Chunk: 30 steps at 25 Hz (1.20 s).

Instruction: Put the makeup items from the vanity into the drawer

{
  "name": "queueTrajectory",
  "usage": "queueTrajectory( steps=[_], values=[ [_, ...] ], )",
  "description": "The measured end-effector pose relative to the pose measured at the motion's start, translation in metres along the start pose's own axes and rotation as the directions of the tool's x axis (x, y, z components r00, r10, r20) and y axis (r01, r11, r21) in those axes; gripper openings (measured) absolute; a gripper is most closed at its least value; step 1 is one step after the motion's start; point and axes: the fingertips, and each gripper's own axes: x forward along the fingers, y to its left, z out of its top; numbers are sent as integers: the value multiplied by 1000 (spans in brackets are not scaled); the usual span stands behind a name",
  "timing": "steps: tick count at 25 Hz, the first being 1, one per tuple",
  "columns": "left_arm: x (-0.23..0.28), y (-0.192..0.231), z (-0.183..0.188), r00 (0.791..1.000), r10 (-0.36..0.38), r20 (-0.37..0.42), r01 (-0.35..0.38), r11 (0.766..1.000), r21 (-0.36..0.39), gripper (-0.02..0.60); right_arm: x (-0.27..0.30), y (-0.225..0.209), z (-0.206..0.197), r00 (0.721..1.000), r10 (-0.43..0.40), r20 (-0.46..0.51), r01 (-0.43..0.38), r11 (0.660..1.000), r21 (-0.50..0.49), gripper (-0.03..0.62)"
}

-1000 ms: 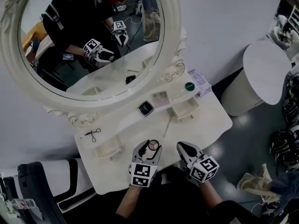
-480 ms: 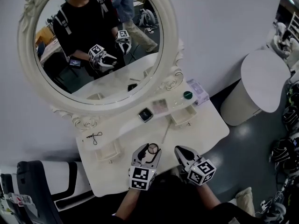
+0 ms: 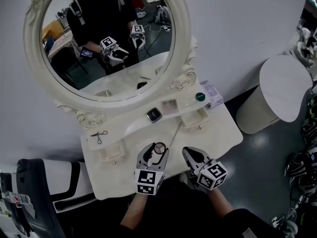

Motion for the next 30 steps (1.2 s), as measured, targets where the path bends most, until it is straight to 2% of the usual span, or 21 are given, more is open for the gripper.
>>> queueTrajectory(
  steps=[12, 22, 30],
  values=[
    [6, 5, 4, 993, -119, -8, 120, 992, 46, 233, 10, 2, 3, 993, -112, 42, 112, 994, 3, 23],
    [31, -12, 9, 963, -268, -18, 268, 960, 82, 233, -4, -10, 8, 964, -252, 86, 254, 967, -8, 23],
    [71, -41, 14, 947, -319, -43, 322, 943, 85, 233, -20, -48, 21, 946, -303, 112, 304, 953, 11, 23]
  ],
)
